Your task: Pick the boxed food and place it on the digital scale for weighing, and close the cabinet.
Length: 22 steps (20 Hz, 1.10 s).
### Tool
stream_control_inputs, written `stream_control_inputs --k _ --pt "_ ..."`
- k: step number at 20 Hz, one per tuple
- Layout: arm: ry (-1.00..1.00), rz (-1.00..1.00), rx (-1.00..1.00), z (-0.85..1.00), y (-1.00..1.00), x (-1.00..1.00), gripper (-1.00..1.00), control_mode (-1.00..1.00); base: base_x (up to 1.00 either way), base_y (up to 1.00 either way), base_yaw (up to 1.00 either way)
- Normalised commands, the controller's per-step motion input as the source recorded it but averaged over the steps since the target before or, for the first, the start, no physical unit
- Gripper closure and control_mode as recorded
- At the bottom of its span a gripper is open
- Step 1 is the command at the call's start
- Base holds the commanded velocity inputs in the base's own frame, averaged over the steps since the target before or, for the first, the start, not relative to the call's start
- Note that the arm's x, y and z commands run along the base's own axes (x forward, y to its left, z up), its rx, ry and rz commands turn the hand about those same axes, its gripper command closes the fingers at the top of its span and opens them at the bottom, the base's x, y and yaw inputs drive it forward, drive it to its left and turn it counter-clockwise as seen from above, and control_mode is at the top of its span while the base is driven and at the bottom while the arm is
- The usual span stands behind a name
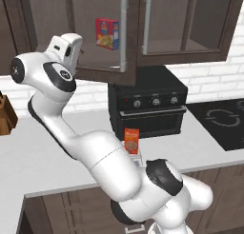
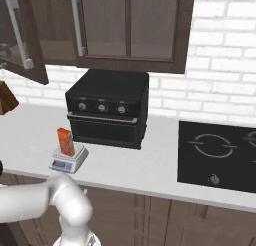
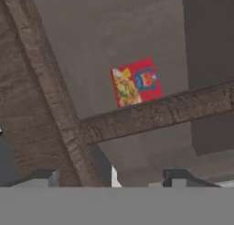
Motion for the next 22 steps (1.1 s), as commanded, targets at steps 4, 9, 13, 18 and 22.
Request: stream_control_inputs --k 4,9,13,18,22 --pt "0.00 0.13 0.14 0.29 -0.92 0.95 -1.00 -1.00 0.00 0.00 0.00" --pt "-0.01 0.15 0.13 0.05 -0.86 0.92 -1.00 -1.00 0.00 0.00 0.00" --pt "-0.05 0.18 0.09 -0.02 -0.80 0.88 -1.00 -1.00 0.00 0.00 0.00" --pt "-0.01 0.17 0.11 0.00 -0.78 0.98 -1.00 -1.00 0.00 0.00 0.00" --pt "0.00 0.16 0.12 0.00 -0.78 0.99 -1.00 -1.00 0.00 0.00 0.00"
